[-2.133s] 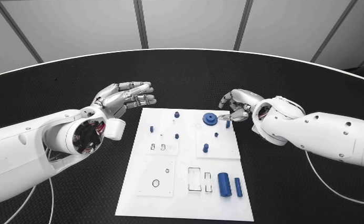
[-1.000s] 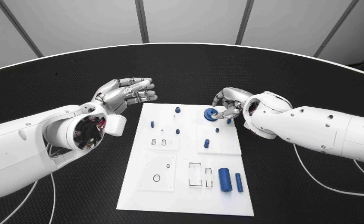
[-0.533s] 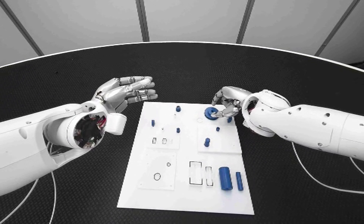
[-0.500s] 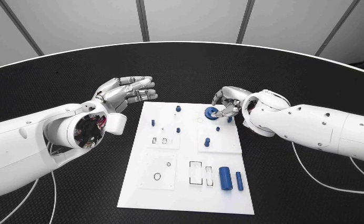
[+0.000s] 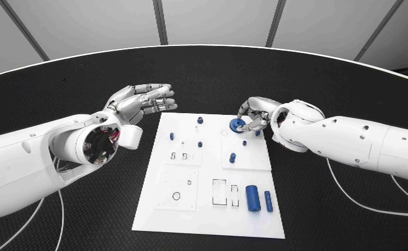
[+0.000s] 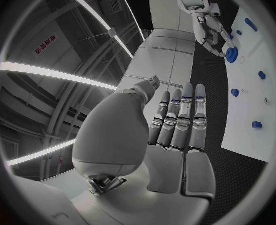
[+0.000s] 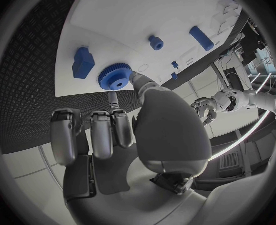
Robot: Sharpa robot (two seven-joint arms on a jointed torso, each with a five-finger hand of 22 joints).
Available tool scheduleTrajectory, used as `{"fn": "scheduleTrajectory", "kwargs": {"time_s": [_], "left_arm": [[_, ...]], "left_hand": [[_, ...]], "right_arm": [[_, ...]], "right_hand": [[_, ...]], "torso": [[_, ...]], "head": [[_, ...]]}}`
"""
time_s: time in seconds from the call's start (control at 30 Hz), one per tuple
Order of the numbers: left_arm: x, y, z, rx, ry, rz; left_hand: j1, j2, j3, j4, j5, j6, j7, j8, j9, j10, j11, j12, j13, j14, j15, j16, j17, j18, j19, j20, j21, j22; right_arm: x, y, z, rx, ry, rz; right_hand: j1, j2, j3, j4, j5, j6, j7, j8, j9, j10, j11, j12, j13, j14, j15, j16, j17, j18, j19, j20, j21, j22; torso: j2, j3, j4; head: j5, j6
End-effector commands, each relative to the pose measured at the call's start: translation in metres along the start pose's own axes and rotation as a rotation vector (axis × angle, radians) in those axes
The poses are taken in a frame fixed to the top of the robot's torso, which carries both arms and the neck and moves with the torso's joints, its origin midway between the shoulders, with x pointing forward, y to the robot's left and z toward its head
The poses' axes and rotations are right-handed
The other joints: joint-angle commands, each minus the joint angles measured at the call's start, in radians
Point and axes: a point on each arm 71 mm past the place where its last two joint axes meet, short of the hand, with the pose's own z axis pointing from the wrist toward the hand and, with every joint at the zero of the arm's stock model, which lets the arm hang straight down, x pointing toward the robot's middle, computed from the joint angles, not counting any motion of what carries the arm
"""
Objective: Assemble the parts on the task board
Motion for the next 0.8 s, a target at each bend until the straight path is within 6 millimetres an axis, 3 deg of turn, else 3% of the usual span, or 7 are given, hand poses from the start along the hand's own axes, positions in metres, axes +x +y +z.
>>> {"fn": "scheduleTrajectory", "kwargs": {"time_s": [0.03,0.6,0.8], "left_arm": [[-0.0001,0.0000,0.0000,0.000,0.000,0.000],[-0.0005,0.0000,-0.0003,-0.002,-0.002,0.000],[-0.0007,0.0000,-0.0005,-0.003,-0.002,0.000]], "left_hand": [[-0.006,-0.001,0.007,0.000,0.001,0.000,0.024,-0.004,-0.001,0.000,0.004,-0.006,-0.001,-0.006,0.002,-0.006,0.002,0.012,-0.002,0.003,-0.004,-0.001],[-0.008,-0.002,0.011,-0.002,0.001,-0.001,0.025,-0.005,-0.002,-0.001,0.005,-0.008,-0.001,-0.006,0.002,-0.008,0.002,0.012,-0.001,0.004,-0.004,-0.002],[-0.008,-0.002,0.011,-0.002,0.001,-0.001,0.025,-0.005,-0.002,-0.001,0.005,-0.008,-0.001,-0.006,0.002,-0.008,0.002,0.012,-0.001,0.004,-0.004,-0.002]], "right_arm": [[0.0007,-0.0004,0.0003,0.001,0.002,0.000],[0.0025,-0.0003,0.0022,0.005,0.017,-0.004],[0.0031,-0.0011,0.0031,0.011,0.025,-0.012]], "right_hand": [[0.008,0.003,0.004,0.004,0.004,0.002,-0.001,0.007,-0.001,0.070,0.006,0.005,0.223,0.097,0.008,0.006,0.219,-0.018,0.097,0.006,0.004,0.246],[0.016,0.021,0.044,0.000,0.012,0.042,-0.008,0.020,-0.003,0.081,0.000,0.020,0.237,0.097,0.002,0.008,0.223,-0.021,0.102,0.002,0.010,0.256],[0.020,0.016,0.060,-0.009,0.013,0.051,-0.009,0.017,-0.007,0.082,-0.001,0.021,0.238,0.098,0.001,0.009,0.224,-0.021,0.103,0.001,0.011,0.258]], "torso": [[-0.001,0.0001,0.0003],[-0.001,-0.0001,0.0003],[0.000,0.0006,-0.0006]], "head": [[0.000,0.000],[0.000,-0.003],[0.001,-0.006]]}}
